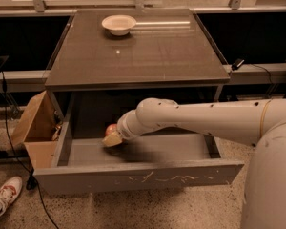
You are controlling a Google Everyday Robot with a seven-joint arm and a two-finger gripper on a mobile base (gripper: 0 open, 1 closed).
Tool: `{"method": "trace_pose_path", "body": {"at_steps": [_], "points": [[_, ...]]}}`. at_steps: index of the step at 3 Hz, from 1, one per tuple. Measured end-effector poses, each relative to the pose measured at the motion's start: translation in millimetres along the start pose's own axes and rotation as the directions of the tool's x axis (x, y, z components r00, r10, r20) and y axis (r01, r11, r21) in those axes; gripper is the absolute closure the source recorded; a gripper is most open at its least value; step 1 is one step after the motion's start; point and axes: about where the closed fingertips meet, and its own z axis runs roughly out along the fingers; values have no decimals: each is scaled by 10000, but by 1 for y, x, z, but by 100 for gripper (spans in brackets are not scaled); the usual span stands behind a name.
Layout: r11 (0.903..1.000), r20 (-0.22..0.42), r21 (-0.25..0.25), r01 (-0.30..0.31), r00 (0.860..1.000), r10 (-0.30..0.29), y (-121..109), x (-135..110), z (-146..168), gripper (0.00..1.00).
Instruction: Pick apple from top drawer and place on counter
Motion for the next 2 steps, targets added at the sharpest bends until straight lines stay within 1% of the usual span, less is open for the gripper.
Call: {"method": "trace_pose_path", "body": {"at_steps": [1, 2], "points": [[9996, 153, 286, -27, 9999, 23, -2, 4, -11, 66], [9969, 579, 774, 128, 9982, -174, -1, 1, -46, 87]]}}
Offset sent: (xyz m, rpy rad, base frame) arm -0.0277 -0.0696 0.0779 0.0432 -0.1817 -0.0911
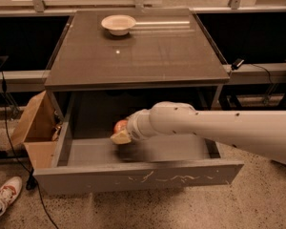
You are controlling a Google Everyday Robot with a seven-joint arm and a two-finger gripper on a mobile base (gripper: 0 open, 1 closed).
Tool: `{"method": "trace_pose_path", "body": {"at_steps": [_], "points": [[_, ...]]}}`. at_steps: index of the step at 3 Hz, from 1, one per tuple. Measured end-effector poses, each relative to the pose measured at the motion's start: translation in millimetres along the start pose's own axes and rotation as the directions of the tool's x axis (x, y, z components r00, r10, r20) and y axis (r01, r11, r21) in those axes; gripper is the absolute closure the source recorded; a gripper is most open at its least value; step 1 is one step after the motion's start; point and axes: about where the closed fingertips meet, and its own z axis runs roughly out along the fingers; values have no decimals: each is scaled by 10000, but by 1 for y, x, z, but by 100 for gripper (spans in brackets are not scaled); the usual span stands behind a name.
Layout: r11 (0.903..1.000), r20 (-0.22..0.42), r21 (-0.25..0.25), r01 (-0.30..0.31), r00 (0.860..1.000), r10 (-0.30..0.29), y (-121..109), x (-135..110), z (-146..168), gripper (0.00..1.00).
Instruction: Pick apple from top drawer and place on counter
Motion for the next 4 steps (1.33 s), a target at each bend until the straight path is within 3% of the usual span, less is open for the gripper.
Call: {"method": "trace_pose_path", "body": {"at_steps": [1, 3, 4], "points": [[9999, 41, 129, -57, 10000, 56, -4, 3, -8, 100], [9999, 287, -78, 142, 9995, -139, -7, -11, -24, 100], [9970, 275, -78, 773, 9966, -771, -4, -39, -64, 100]]}}
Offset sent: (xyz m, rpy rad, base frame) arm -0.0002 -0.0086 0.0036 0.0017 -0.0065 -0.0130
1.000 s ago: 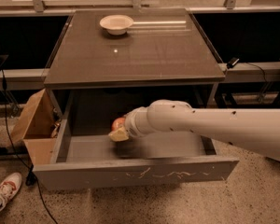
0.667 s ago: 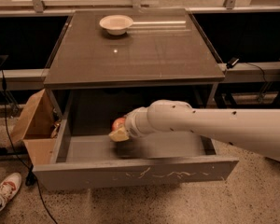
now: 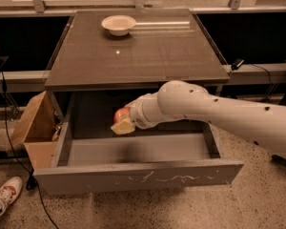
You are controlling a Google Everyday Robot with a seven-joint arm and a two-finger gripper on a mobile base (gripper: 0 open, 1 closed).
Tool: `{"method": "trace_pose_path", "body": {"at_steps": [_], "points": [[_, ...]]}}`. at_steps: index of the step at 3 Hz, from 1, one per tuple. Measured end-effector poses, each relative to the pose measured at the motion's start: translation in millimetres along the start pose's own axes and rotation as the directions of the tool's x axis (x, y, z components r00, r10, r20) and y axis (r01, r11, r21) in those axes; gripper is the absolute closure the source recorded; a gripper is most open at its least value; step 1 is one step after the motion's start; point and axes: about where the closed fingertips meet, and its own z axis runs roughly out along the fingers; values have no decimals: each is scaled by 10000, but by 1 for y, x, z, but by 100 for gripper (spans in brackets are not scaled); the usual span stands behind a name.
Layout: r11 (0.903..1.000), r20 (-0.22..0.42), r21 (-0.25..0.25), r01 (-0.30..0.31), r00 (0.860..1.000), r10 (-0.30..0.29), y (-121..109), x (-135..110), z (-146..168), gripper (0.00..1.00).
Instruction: Pick apple from top drawer and place on counter
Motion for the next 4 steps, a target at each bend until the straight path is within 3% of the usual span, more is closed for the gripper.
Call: {"method": "trace_pose_path", "body": {"at_steps": [1, 2, 3, 4], "points": [[9951, -196, 488, 856, 9962, -848, -2, -44, -49, 100], [9839, -347, 983, 1495, 9886, -1467, -7, -76, -82, 100], [9745, -360, 1377, 1771, 9841, -1738, -27, -98, -98, 100], [9676, 179, 1740, 1828, 9819, -1887, -63, -127, -104, 100]]}}
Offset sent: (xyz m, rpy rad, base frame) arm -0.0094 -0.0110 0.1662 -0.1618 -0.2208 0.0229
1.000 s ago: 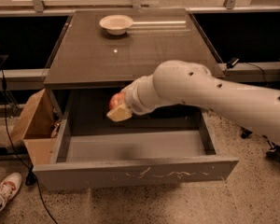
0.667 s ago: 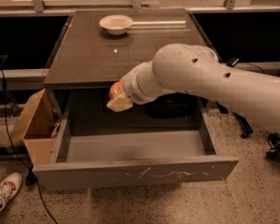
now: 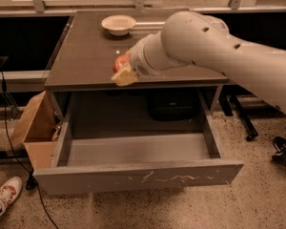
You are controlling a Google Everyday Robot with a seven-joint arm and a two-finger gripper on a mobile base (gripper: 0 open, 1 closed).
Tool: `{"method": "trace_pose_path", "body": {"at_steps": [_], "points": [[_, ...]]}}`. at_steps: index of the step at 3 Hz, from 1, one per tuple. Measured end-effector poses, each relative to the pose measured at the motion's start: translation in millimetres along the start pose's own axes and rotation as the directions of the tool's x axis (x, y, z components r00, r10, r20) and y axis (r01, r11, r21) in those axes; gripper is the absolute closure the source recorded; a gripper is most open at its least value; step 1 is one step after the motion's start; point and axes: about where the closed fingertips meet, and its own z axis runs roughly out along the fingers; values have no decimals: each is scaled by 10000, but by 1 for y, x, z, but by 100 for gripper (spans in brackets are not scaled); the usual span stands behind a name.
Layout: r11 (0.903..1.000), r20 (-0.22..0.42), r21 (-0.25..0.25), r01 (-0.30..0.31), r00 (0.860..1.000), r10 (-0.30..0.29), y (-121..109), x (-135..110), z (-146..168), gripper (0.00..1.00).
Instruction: Pick apple from top drawer and place on counter
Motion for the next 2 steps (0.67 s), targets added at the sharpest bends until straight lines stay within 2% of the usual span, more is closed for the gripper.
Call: {"method": "trace_pose_path", "body": {"at_steps": [1, 2], "points": [[9990, 686, 385, -233, 9974, 206, -45, -24, 7, 100], [9941, 1184, 749, -788, 9905, 696, -86, -33, 28, 100]]}}
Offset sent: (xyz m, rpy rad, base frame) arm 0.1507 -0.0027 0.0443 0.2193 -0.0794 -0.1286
